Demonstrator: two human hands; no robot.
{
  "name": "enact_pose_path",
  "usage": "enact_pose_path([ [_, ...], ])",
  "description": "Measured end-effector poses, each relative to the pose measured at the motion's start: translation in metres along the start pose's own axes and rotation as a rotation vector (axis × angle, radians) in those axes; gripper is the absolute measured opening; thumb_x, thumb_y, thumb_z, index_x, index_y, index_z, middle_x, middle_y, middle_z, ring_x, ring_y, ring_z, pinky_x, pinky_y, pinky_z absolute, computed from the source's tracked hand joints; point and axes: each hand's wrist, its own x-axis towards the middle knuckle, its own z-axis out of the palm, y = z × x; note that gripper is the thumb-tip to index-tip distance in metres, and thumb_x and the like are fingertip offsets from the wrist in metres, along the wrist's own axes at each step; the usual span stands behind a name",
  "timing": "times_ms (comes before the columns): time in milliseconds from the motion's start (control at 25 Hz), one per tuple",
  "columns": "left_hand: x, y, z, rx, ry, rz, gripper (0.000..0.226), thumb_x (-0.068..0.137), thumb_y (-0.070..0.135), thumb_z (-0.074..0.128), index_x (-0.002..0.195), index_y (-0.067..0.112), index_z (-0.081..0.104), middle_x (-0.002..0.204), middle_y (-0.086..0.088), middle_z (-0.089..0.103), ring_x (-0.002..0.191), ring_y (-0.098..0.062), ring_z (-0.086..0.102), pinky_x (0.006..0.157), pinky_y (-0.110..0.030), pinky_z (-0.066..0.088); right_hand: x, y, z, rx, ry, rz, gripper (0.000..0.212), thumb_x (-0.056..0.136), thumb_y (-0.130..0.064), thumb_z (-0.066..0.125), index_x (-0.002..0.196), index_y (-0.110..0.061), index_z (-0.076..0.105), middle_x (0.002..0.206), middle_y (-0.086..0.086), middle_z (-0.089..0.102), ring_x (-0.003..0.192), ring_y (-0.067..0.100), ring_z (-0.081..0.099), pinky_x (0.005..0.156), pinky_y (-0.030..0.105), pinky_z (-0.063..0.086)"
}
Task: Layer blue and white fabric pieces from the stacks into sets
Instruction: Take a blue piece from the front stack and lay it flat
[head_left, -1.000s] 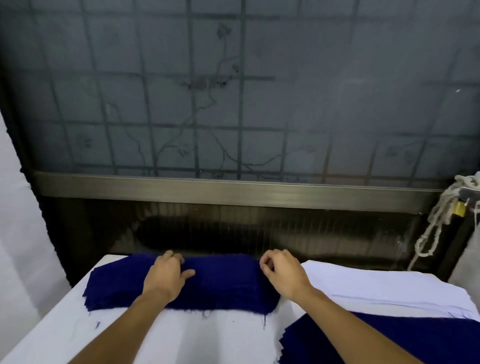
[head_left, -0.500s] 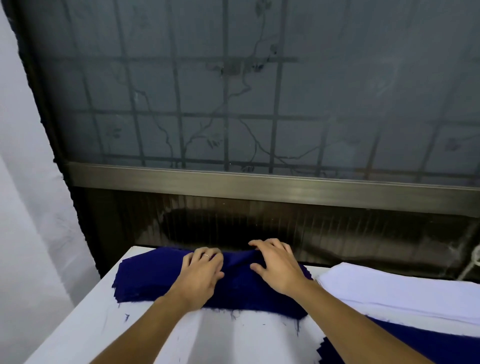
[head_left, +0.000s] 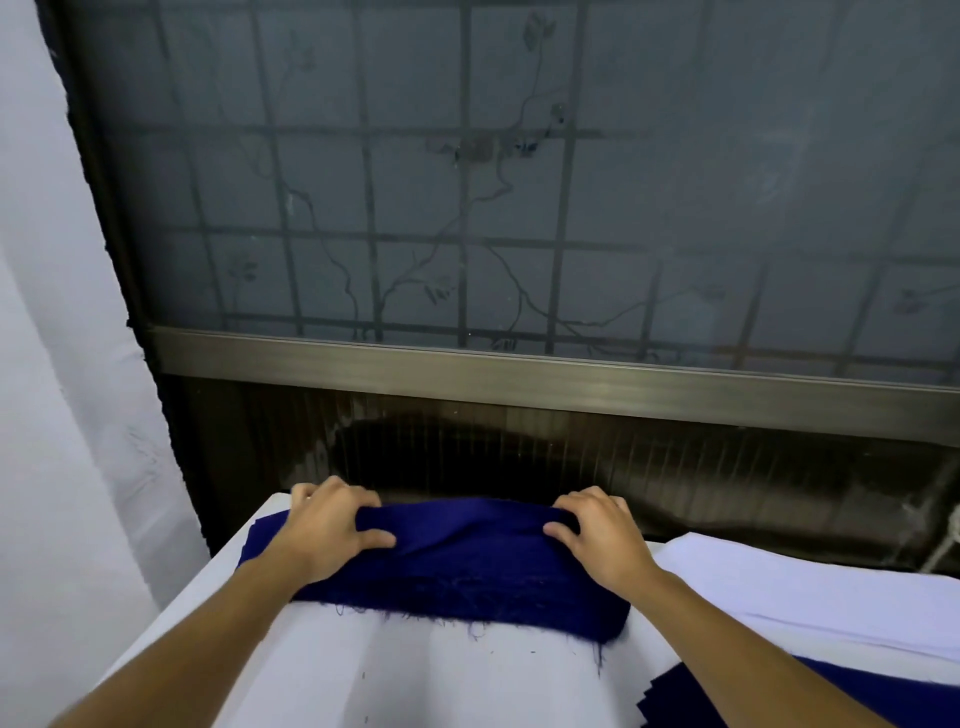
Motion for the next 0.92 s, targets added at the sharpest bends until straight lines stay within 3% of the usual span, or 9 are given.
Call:
enact_pose_path([
  [120,-0.016,-0.030,-0.012,-0.006,0.021,-0.145,0.013,0.090,0.056,0.067,0.091,0.052,0.055,0.097,0.025,0.053,0.111,-0.006,0.043,0.105,-0.040,0.022,-0.004,0.001,-0.006,0.063,0.021,0.065,0.023,0.102,-0.039,0.056,0.118,-0.029,0.068,0.109,-0.011,0.067,0.114,0.012,0.054,0.105,0.034,0.038],
  [200,-0.023,-0.041,-0.017,-0.062,0.060,-0.203,0.011,0.092,0.051,0.067,0.092,0.050,0.056,0.095,0.024,0.059,0.108,-0.010,0.055,0.105,-0.043,0.033,-0.006,-0.004,-0.010,0.122,0.042,0.105,0.021,0.102,-0.039,0.057,0.115,-0.027,0.069,0.106,-0.009,0.065,0.110,0.014,0.058,0.103,0.036,0.043],
  [320,-0.026,-0.041,-0.028,-0.375,0.176,-0.267,0.020,0.092,0.044,0.068,0.108,0.031,0.068,0.099,0.007,0.071,0.092,-0.017,0.069,0.082,-0.036,0.060,-0.007,-0.011,-0.023,0.260,0.056,0.152,0.023,0.100,-0.037,0.060,0.115,-0.023,0.070,0.106,-0.008,0.070,0.102,0.015,0.065,0.096,0.040,0.052],
  [400,-0.026,-0.034,-0.039,-0.487,0.248,-0.293,0.041,0.091,0.040,0.069,0.124,0.017,0.068,0.110,-0.002,0.073,0.087,-0.013,0.067,0.071,-0.026,0.057,-0.008,-0.012,-0.036,0.388,0.093,0.179,0.022,0.099,-0.034,0.063,0.112,-0.020,0.072,0.101,-0.008,0.074,0.097,0.012,0.068,0.091,0.041,0.056],
  [480,-0.026,-0.022,-0.051,-0.525,0.278,-0.294,0.049,0.093,0.039,0.068,0.135,0.014,0.063,0.117,-0.004,0.072,0.088,-0.012,0.066,0.072,-0.024,0.055,-0.010,-0.011,-0.052,0.470,0.144,0.208,0.020,0.098,-0.032,0.065,0.107,-0.017,0.074,0.096,-0.006,0.075,0.094,0.014,0.069,0.088,0.043,0.057],
  [600,-0.031,0.003,-0.069,-0.558,0.275,-0.233,0.031,0.093,0.044,0.064,0.117,0.025,0.072,0.096,0.007,0.074,0.083,-0.013,0.071,0.068,-0.024,0.057,-0.016,-0.007,-0.079,0.540,0.214,0.246,0.015,0.098,-0.030,0.066,0.097,-0.018,0.074,0.088,-0.004,0.075,0.088,0.017,0.070,0.079,0.041,0.058],
  [720,-0.044,0.032,-0.086,-0.640,0.334,-0.199,0.013,0.086,0.049,0.066,0.094,0.039,0.069,0.084,0.009,0.073,0.074,-0.009,0.070,0.057,-0.017,0.054,-0.038,0.000,-0.105,0.572,0.240,0.258,0.014,0.098,-0.030,0.066,0.085,-0.028,0.071,0.080,-0.007,0.074,0.079,0.015,0.070,0.060,0.023,0.051],
  [800,-0.056,0.050,-0.094,-0.709,0.352,-0.180,0.003,0.089,0.043,0.068,0.091,0.043,0.066,0.080,0.011,0.072,0.072,-0.007,0.070,0.059,-0.018,0.056,-0.058,0.005,-0.123,0.570,0.240,0.258,0.015,0.098,-0.031,0.066,0.084,-0.028,0.071,0.078,-0.006,0.073,0.076,0.014,0.070,0.056,0.019,0.048],
  [920,-0.070,0.069,-0.095,-0.775,0.328,-0.174,0.017,0.097,0.033,0.065,0.112,0.026,0.070,0.095,0.006,0.074,0.086,-0.013,0.072,0.074,-0.031,0.061,-0.089,0.012,-0.148,0.570,0.229,0.274,0.015,0.097,-0.030,0.066,0.086,-0.023,0.073,0.079,-0.002,0.075,0.074,0.015,0.071,0.062,0.028,0.055],
])
